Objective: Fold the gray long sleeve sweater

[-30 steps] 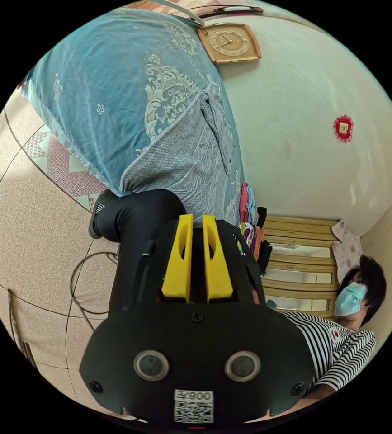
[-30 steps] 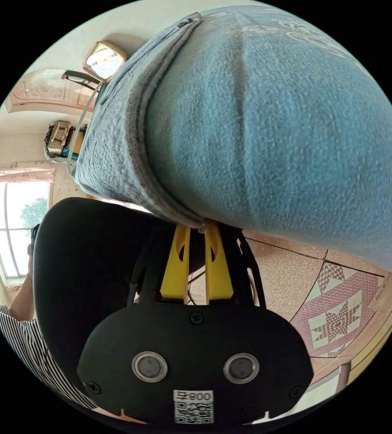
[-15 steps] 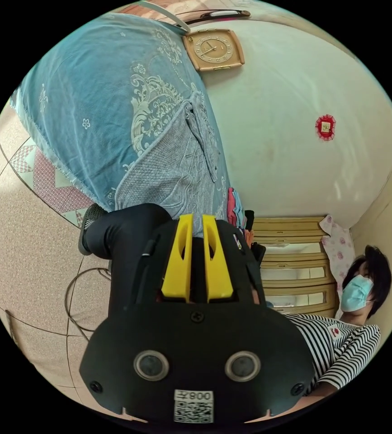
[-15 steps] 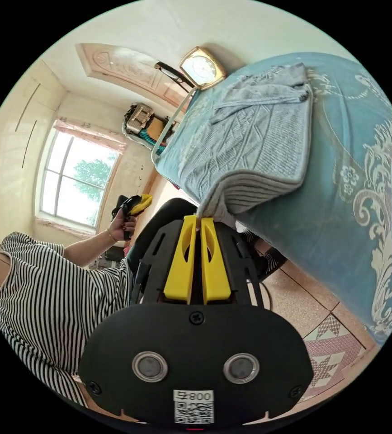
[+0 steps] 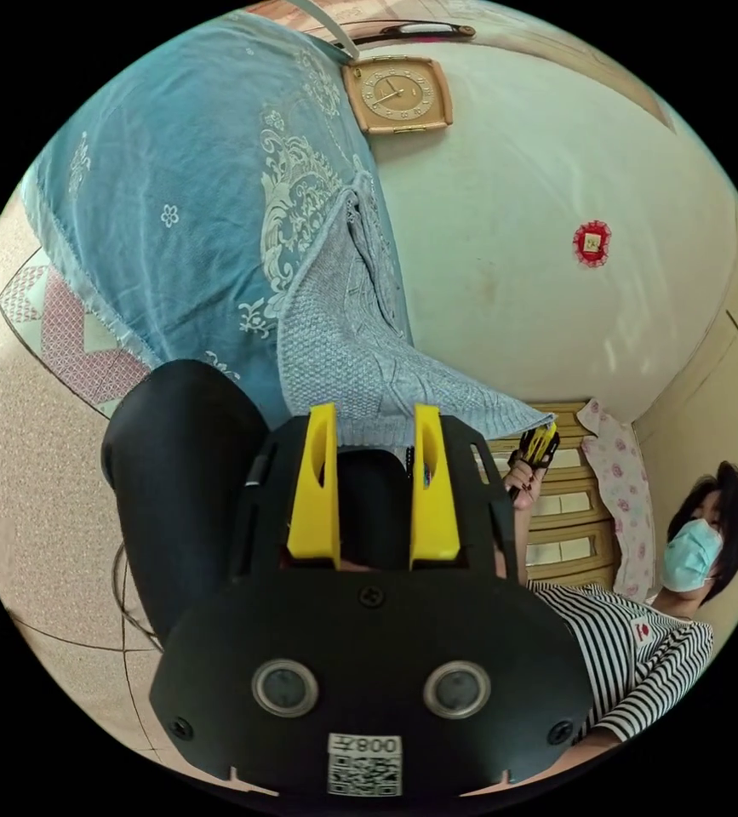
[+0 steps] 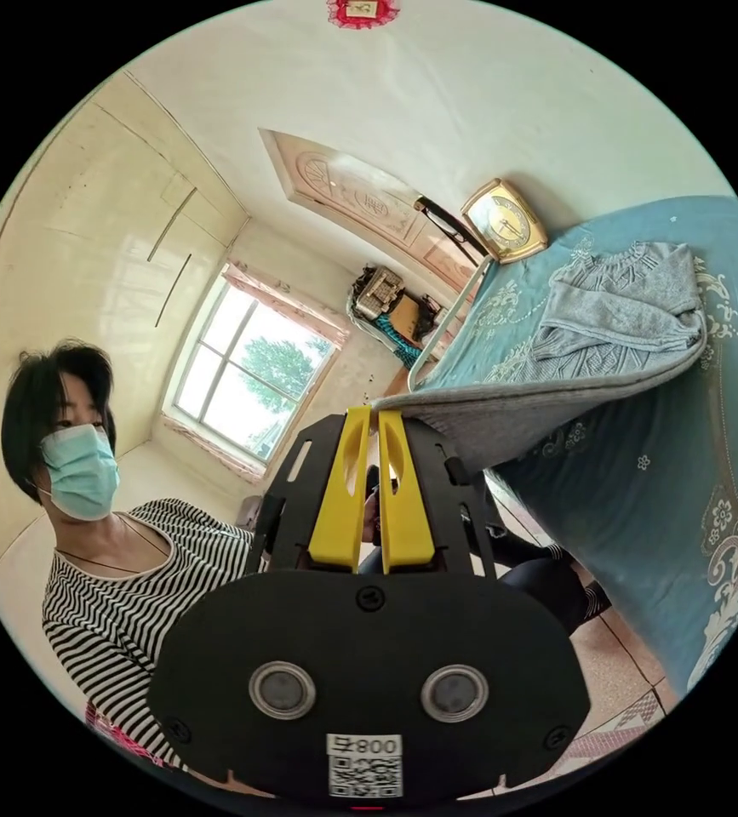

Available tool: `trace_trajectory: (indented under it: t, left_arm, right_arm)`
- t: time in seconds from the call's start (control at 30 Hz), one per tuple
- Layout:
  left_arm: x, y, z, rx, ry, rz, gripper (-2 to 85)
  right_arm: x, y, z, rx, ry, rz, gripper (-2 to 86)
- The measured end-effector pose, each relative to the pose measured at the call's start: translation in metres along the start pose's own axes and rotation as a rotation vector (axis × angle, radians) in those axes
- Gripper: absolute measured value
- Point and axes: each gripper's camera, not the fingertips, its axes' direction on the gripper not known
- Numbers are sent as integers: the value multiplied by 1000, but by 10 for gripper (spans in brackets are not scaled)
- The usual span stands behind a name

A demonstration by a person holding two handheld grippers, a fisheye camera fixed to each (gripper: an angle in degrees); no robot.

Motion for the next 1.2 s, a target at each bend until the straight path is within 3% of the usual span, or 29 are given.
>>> trace_trajectory:
  t: [0.27,0.4,0.47,0.67,0.87,1.2]
  left_arm:
    - [-21,5,74,-115,13,-93,141]
    - [-32,4,106,-183,-111,-108,147]
    - [-36,0,117,-212,-64,-99,148]
    - [-50,-5,138,-184,-11,-122,151]
    - [-61,-19,147,-99,152,-154,141]
    - [-55,-21,132,-15,298,-191,50]
  right_arm:
    - [-24,-34,23,-20,-4,4,12]
    - [-33,-53,35,-19,-17,5,12]
    - [-36,-62,40,-20,-27,6,12]
    - [-47,-85,49,-15,-30,1,12]
    - [-51,-99,52,-10,-37,2,13]
    - [-42,-104,50,10,-47,24,13]
